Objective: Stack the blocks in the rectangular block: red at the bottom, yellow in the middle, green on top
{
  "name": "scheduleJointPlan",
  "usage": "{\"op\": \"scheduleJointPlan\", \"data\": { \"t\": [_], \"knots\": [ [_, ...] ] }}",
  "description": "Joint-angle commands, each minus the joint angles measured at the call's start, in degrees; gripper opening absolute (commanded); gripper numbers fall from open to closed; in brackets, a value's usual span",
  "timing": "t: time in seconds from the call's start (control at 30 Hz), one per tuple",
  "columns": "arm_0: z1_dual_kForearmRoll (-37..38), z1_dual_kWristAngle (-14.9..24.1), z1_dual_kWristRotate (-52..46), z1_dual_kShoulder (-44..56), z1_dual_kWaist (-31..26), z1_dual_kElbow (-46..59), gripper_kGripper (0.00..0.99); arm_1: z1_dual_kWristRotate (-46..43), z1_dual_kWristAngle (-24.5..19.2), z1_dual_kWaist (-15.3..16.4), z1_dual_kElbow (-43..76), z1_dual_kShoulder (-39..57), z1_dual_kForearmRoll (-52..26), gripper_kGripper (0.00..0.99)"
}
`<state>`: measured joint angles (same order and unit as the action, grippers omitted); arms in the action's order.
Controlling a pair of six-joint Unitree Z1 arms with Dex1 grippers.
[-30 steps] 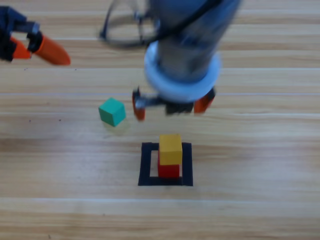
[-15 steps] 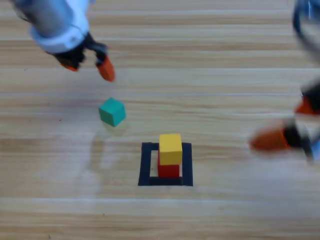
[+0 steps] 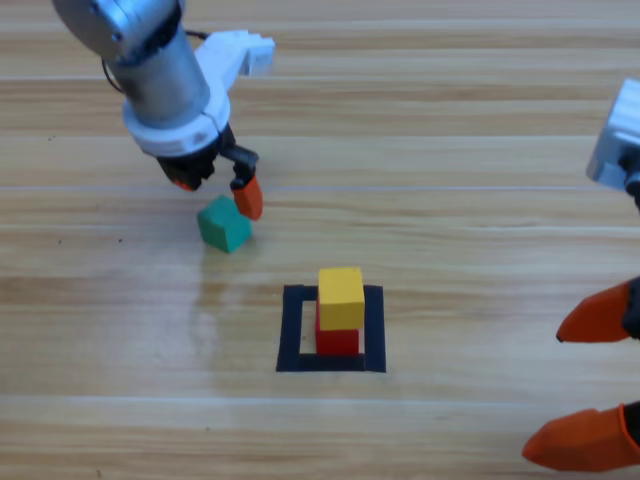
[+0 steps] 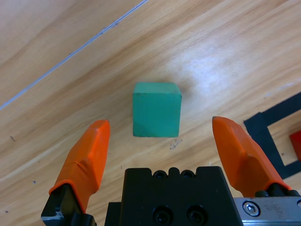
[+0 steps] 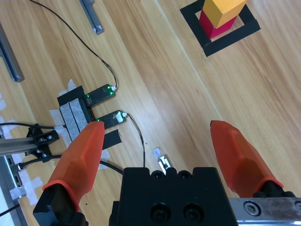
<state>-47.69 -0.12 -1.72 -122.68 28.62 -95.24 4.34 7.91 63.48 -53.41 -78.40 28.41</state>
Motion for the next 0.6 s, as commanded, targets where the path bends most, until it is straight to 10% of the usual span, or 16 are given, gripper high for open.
{"op": "scheduleJointPlan", "data": {
  "t": [0.03,0.47,0.6],
  "knots": [
    [-0.21,2.58,-1.97,-5.99,2.31,-1.27,0.923,-0.82,1.06,-0.81,2.26,1.32,-1.6,0.99],
    [1.55,5.13,-4.0,-9.59,2.58,-1.44,0.913,-1.17,1.06,-0.81,2.78,0.62,-1.95,0.99],
    [2.69,5.13,-3.91,-9.59,2.49,-0.47,0.772,-1.17,1.06,-0.81,2.96,0.62,-1.95,0.99]
  ]
}}
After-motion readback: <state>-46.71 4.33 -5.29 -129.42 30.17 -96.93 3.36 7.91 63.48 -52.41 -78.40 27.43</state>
